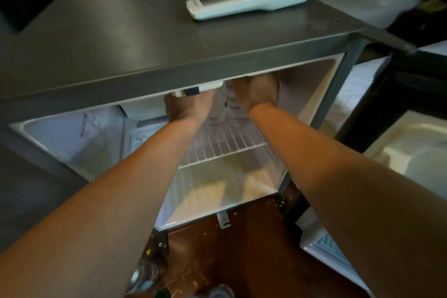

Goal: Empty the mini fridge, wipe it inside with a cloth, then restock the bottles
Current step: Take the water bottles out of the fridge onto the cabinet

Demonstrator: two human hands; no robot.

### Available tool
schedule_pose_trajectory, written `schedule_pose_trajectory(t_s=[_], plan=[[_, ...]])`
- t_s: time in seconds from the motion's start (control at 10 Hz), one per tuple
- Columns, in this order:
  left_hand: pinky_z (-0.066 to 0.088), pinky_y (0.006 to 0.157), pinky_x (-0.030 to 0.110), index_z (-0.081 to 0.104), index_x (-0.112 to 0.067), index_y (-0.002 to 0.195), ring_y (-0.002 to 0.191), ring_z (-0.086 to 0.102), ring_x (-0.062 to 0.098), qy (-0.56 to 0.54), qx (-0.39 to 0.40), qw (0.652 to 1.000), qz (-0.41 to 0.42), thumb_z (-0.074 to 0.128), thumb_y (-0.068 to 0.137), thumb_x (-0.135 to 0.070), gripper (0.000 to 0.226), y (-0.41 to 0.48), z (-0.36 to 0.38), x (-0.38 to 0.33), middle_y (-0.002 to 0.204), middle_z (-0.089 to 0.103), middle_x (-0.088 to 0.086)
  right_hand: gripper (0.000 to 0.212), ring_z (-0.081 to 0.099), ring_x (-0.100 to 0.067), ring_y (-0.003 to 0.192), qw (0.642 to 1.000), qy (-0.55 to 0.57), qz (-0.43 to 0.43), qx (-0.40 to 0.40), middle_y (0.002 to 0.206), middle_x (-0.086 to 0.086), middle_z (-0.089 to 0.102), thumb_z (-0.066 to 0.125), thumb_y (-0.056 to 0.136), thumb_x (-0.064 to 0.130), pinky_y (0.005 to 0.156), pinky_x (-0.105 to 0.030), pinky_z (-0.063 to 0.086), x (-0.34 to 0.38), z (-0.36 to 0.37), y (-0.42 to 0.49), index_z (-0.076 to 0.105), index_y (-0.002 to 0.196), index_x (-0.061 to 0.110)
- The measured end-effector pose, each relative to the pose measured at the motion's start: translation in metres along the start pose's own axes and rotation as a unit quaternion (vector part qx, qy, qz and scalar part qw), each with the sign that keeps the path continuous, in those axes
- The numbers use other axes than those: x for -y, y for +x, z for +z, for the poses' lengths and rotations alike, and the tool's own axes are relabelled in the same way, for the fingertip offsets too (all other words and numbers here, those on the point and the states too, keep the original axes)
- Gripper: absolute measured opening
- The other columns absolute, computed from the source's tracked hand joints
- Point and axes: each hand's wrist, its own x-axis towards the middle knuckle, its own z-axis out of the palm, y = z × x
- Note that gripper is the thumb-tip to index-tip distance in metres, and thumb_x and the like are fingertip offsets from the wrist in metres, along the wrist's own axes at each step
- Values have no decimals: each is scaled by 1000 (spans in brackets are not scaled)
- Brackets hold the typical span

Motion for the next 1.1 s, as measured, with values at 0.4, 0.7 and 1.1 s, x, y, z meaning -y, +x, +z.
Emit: schedule_pose_trajectory(t_s=[0.4, 0.7, 1.1], plan=[[57, 78, 41, 72, -26, 89, 88, 69, 20, -46, 31, 983, 174, 73, 56, -67, 53, -158, -108, 18, 91, 72, -4, 43, 68, -18, 89, 996, 82, -10, 41, 98, 0, 71, 82, 70, 46, 79, -40, 58, 29, -110, -184, 69, 103, 22], [42, 47, 17, 67, -18, 79, 66, 58, 6, 20, 95, 964, 246, 80, 74, -42, 27, -273, -152, 8, 74, 62, -5, 39, 61, -4, 70, 999, 35, -26, 27, 89, 2, 67, 82, 71, 44, 78, -34, 58, 17, -197, -282, 69, 98, 19], [49, 64, 33, 59, -26, 80, 73, 61, 16, 121, 201, 945, 228, 81, 70, -48, 33, -409, -104, 61, 78, 63, -7, 29, 65, -22, 92, 995, -38, 48, 81, 95, -2, 69, 81, 72, 36, 81, -35, 54, -71, -236, -398, 68, 93, 23]])
